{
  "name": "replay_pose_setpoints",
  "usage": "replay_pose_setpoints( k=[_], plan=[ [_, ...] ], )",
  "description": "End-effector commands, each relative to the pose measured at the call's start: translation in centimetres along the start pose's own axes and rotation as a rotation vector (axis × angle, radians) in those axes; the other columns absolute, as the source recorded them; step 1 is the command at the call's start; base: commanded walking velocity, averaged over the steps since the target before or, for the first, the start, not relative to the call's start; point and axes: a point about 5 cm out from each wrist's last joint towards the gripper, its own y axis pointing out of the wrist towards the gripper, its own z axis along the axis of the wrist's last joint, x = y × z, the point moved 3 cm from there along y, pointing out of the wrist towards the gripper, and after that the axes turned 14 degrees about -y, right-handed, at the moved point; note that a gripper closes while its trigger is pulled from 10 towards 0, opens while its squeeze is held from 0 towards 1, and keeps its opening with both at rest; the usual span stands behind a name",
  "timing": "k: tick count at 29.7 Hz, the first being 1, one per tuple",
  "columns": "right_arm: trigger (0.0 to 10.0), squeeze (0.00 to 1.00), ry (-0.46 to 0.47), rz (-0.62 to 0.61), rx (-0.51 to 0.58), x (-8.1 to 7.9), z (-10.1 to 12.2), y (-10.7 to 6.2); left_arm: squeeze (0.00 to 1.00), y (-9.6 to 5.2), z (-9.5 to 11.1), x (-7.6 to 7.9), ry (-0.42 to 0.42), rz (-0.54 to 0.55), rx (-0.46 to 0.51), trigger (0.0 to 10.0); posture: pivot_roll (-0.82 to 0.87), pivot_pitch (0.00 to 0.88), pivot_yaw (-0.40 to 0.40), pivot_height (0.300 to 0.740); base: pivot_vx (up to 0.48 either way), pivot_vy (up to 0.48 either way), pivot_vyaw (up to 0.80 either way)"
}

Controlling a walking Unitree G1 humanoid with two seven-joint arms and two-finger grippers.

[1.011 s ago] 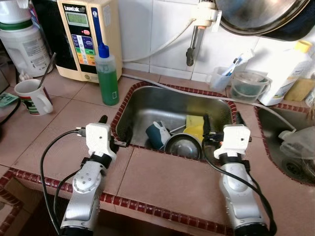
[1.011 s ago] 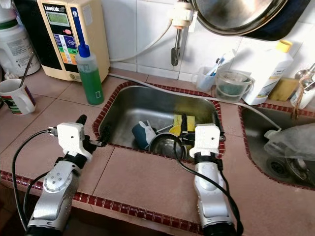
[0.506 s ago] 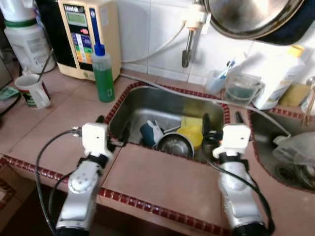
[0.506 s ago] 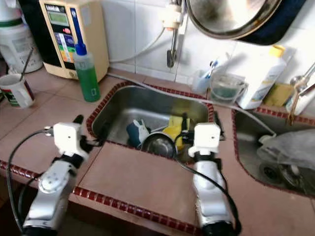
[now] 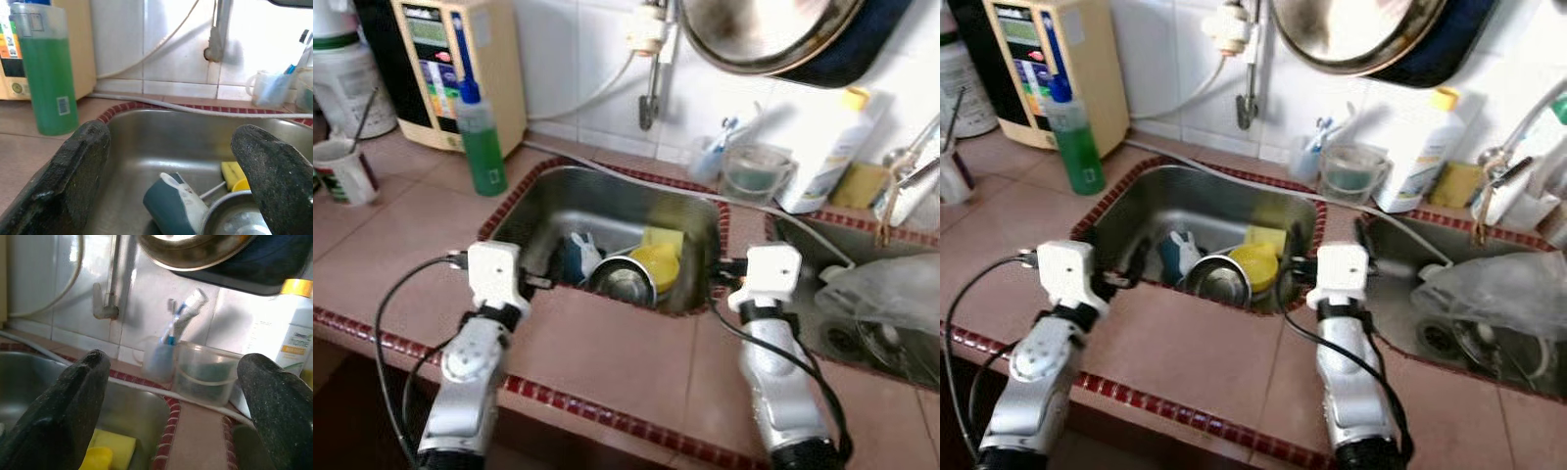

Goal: Kitchen organization

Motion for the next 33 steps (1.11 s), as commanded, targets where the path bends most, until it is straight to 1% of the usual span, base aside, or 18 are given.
replay_pose_setpoints(
  k=[1, 4, 5, 6, 9, 10, 13, 19, 23, 29, 33],
  plan=[
    [10.0, 0.00, -0.016, -0.023, -0.016, 1.11, -0.54, -0.02, 0.00, 0.36, -0.05, 0.98, -0.016, -0.028, 0.000, 10.0, 0.00, 0.000, -0.048, 0.740, 0.000, -0.337, 0.00],
    [10.0, 0.00, 0.001, -0.031, -0.043, 1.31, -0.86, 0.09, 0.00, 0.43, -0.06, 1.04, -0.016, -0.029, -0.001, 10.0, 0.00, 0.000, -0.051, 0.740, 0.000, -0.334, 0.00],
    [10.0, 0.00, 0.005, -0.033, -0.046, 1.35, -0.90, 0.14, 0.00, 0.45, -0.07, 1.06, -0.016, -0.029, -0.001, 10.0, 0.00, 0.000, -0.051, 0.740, 0.000, -0.277, -0.80],
    [10.0, 0.00, 0.008, -0.032, -0.048, 1.36, -0.95, 0.17, 0.00, 0.44, -0.05, 1.10, -0.019, -0.030, 0.002, 10.0, 0.00, 0.000, -0.051, 0.740, 0.000, 0.000, -0.80],
    [10.0, 0.00, 0.005, -0.031, -0.049, 1.39, -0.97, 0.21, 0.00, 0.45, -0.04, 1.15, -0.038, -0.028, 0.005, 10.0, 0.00, 0.000, -0.052, 0.740, 0.000, 0.000, 0.00],
    [10.0, 0.00, 0.005, -0.031, -0.052, 1.41, -1.01, 0.26, 0.00, 0.46, 0.00, 1.17, -0.058, -0.028, 0.008, 10.0, 0.00, 0.000, -0.055, 0.740, 0.000, 0.000, 0.00],
    [10.0, 0.00, -0.001, -0.029, -0.052, 1.43, -1.02, 0.32, 0.00, 0.49, -0.01, 1.17, -0.065, -0.021, 0.005, 10.0, 0.00, 0.000, -0.055, 0.740, 0.000, 0.000, 0.00],
    [10.0, 0.00, -0.009, -0.029, -0.047, 1.51, -1.01, 0.50, 0.00, 0.50, -0.08, 1.37, -0.089, -0.024, 0.002, 10.0, 0.01, 0.000, -0.061, 0.740, 0.000, 0.000, -0.68],
    [10.0, 0.00, -0.014, -0.016, -0.020, 1.41, -0.65, 0.66, 0.00, 0.45, -0.17, 1.39, -0.088, -0.025, -0.002, 10.0, 0.01, 0.000, -0.067, 0.740, 0.000, 0.000, 0.00],
    [10.0, 0.00, -0.015, -0.011, -0.015, 1.42, -0.64, 0.79, 0.00, 0.47, -0.20, 1.37, -0.089, -0.024, -0.005, 10.0, 0.02, 0.000, -0.068, 0.740, 0.000, 0.000, 0.00],
    [10.0, 0.00, -0.024, -0.002, -0.010, 1.26, -0.64, 0.76, 0.00, 0.44, -0.24, 1.37, -0.087, -0.030, -0.010, 10.0, 0.02, 0.000, -0.066, 0.740, -0.266, 0.000, 0.00]
  ],
)
